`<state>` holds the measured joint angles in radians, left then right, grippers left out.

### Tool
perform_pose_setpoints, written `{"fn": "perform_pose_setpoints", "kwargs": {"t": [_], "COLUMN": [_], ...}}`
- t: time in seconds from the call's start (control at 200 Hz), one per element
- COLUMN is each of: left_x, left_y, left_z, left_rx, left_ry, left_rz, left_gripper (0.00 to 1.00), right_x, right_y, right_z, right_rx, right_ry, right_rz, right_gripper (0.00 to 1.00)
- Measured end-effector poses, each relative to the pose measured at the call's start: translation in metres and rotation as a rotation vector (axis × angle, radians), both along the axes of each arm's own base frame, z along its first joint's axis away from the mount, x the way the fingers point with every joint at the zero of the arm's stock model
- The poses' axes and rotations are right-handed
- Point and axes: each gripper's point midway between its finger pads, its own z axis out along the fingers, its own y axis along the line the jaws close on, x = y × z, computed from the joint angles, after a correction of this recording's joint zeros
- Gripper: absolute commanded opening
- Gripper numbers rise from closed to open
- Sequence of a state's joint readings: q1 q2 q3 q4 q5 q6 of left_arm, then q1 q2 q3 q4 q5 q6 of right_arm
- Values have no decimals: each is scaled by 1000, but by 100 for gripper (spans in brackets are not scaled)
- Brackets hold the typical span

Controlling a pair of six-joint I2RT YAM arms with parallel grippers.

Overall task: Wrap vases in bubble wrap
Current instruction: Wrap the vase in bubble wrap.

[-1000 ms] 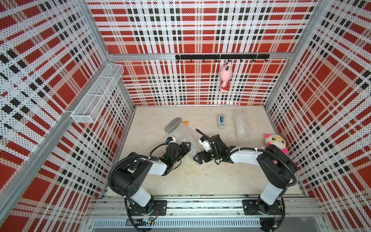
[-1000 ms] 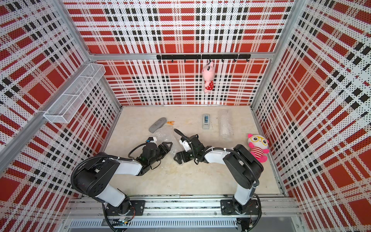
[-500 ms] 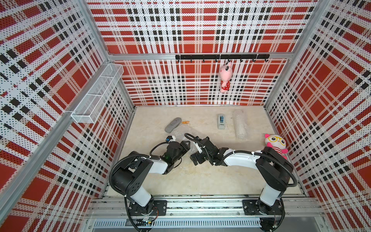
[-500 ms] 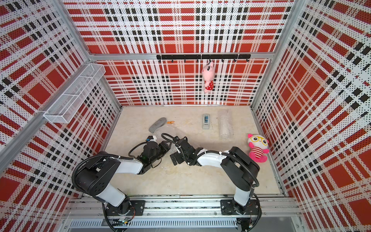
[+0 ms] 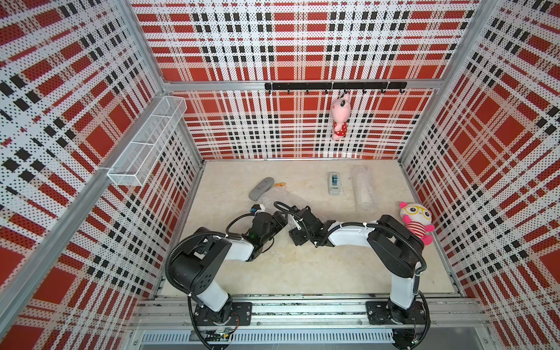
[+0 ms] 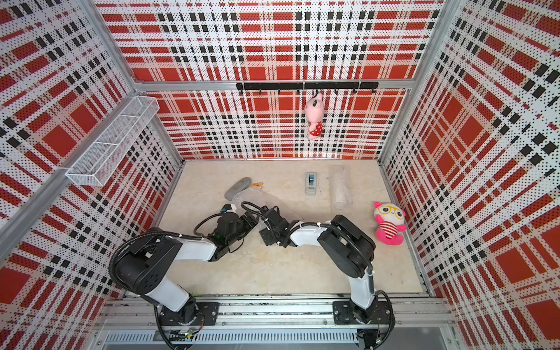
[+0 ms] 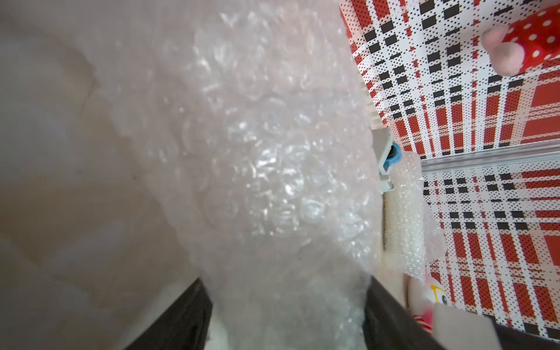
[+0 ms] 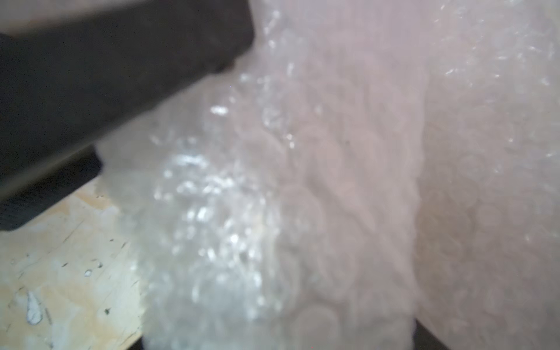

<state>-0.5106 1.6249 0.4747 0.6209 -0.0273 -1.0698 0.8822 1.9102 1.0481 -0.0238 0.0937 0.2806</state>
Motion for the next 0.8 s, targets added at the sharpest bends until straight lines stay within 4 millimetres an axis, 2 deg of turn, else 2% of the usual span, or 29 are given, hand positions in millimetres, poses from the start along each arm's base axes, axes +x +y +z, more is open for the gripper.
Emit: {"fn": "perform_pose_setpoints", "kwargs": {"t": [0.165, 0.396, 0.521, 0.656, 0.757, 0.797], "left_x": [-5, -15, -18, -15, -14, -14], "left_y": [-6, -20, -29, -40, -40, -40], "left_z": [2, 3, -1, 7, 5, 5], "left_rx": [-24, -91, -125, -171, -174, -174], "left_ry": [-1, -20, -19, -39, -39, -40], "left_rz": [-73, -158, -186, -198, -194, -194], "left_gripper": [98, 99, 87, 71, 63, 61], "right_x": [-11, -30, -41, -41, -40, -40], "right_y": [-3, 2, 8, 13, 13, 13], "right_z": [4, 18, 21, 22, 22, 21], "right_rx": [138, 558, 677, 741, 752, 744], "right_ry": [83, 360, 465, 516, 535, 532], "right_rz": [36, 78, 79, 53, 32, 29], "right_gripper": [47, 47, 48, 50, 54, 59]}}
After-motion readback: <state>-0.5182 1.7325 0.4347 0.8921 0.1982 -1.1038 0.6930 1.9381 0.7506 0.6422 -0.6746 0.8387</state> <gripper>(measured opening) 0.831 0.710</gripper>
